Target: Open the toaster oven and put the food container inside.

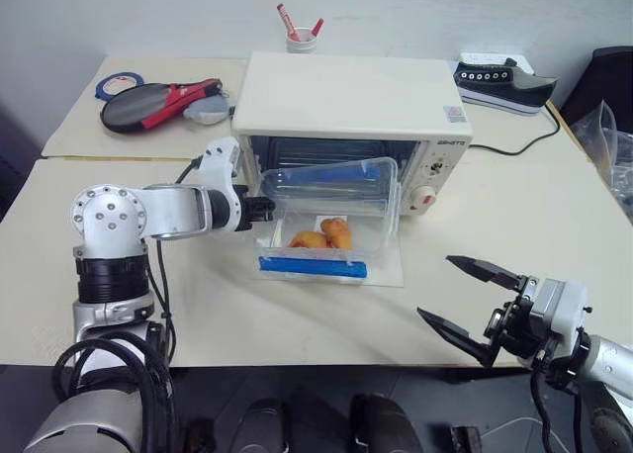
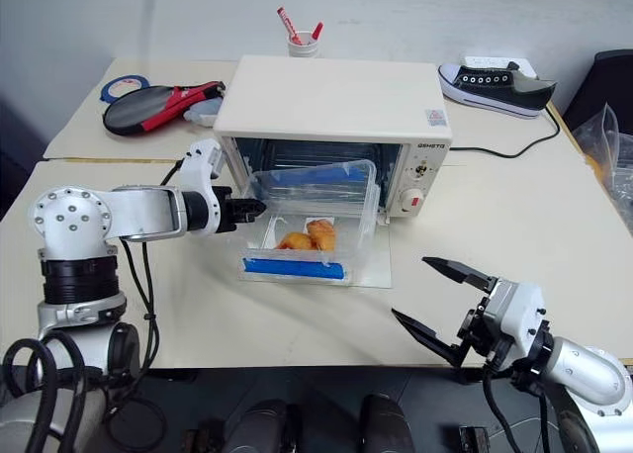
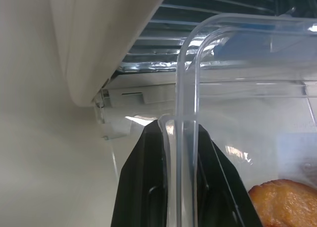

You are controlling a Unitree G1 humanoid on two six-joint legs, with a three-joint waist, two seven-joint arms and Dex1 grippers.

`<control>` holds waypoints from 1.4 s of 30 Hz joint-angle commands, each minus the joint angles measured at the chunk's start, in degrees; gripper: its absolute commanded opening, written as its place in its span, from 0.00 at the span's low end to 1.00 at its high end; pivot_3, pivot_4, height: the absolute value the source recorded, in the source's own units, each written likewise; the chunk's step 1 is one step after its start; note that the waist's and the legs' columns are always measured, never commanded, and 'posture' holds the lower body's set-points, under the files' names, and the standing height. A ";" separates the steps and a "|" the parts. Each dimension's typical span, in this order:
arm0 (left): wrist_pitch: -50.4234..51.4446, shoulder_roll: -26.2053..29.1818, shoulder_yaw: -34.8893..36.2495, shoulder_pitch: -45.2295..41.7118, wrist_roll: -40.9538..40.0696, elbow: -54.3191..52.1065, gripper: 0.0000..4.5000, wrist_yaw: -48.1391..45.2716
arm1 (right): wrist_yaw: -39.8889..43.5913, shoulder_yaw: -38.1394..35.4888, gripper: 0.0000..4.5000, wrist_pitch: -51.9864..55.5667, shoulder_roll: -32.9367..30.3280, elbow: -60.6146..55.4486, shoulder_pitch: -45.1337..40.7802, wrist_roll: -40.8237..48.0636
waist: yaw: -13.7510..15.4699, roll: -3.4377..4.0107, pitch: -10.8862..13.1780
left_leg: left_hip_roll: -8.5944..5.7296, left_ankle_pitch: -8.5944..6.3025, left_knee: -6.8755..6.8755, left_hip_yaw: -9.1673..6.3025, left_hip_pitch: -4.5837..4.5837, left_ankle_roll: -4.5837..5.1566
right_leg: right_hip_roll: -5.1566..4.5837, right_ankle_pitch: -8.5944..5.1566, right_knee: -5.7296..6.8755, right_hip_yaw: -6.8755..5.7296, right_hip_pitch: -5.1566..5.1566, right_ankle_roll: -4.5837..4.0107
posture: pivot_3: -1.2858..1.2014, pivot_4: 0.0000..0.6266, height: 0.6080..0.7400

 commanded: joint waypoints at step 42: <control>-61.51 10.62 -15.66 37.17 47.69 -21.09 0.00 -77.62 | 0.48 17.30 0.01 6.27 0.80 13.36 -20.95 -7.45 | -0.35 0.04 -0.05 | 0.14 -0.11 0.00 0.33 -0.18 0.06 | -0.04 -0.18 0.08 0.04 -0.56 -0.29 | 0.52 0.24 1.00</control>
